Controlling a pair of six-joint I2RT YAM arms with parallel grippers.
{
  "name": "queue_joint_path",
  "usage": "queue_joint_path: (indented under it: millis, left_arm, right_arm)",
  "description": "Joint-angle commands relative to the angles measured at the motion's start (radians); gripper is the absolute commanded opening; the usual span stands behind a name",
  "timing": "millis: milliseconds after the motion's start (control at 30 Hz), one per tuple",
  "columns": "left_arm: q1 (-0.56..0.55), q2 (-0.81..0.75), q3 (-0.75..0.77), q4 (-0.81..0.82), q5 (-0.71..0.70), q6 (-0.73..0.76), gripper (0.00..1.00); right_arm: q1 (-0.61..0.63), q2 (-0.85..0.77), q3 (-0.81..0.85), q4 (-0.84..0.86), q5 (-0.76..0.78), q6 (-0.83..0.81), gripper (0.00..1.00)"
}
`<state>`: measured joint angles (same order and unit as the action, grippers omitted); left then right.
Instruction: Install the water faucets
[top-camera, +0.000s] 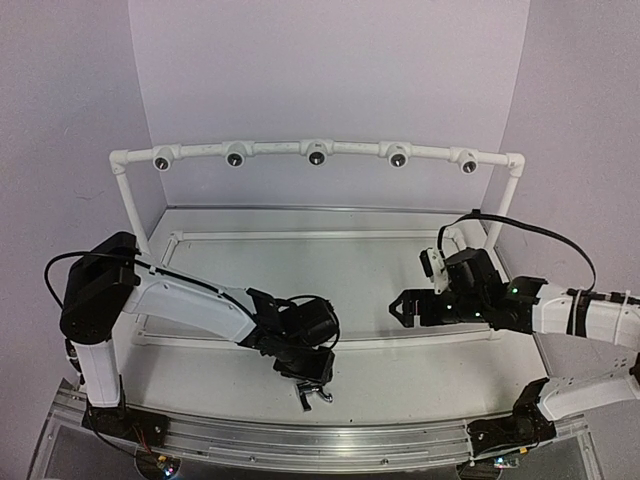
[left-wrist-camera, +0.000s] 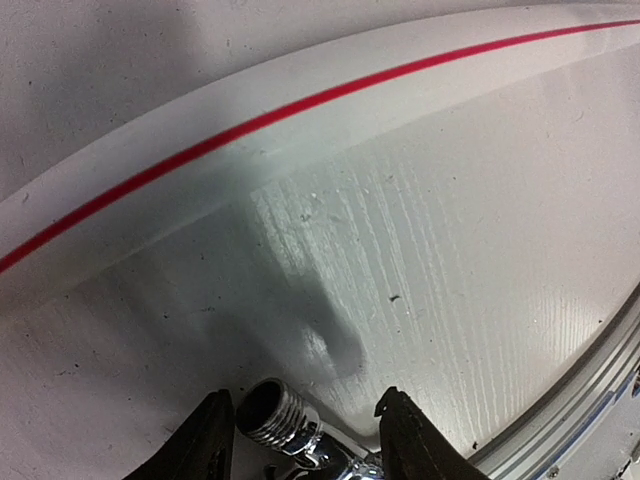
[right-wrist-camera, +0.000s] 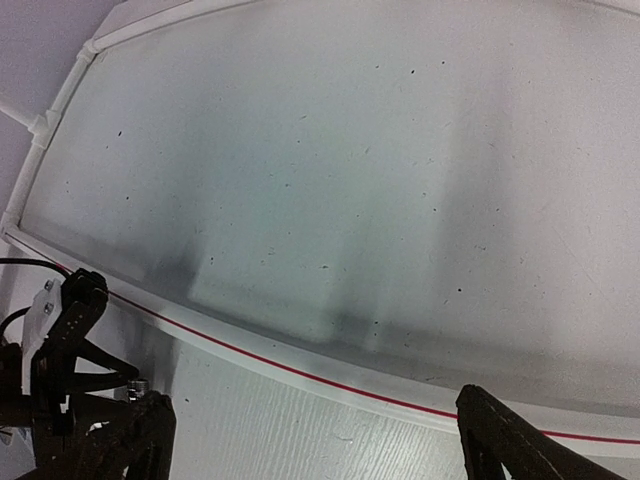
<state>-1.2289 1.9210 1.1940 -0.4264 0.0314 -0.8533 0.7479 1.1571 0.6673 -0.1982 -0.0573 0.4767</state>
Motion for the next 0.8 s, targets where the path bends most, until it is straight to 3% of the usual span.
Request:
queue_joint_path:
  millis: [0, 367, 500, 767]
  left_arm:
    - [-0.005, 0.034, 0.051, -0.108, -0.058, -0.036, 0.50]
    - [-0.005, 0.070, 0.094, -0.147, -0.107, -0.027, 0.28]
    - [-0.004, 0.043, 0.094, -0.146, -0.140, -0.005, 0.23]
    - [-0.002, -0.038, 0.130, -0.120, -0.209, 0.048, 0.02]
  right_arm:
    - [0.006, -0.032, -0.005, 0.026, 0.029, 0.011, 0.98]
    - [0.008, -0.038, -0.017, 0.014, 0.031, 0.022, 0.98]
    - [0.026, -0.015, -0.014, 0.011, 0.039, 0.031, 0.98]
    - [0.069, 0.028, 0.010, 0.007, 0.030, 0.036, 0.98]
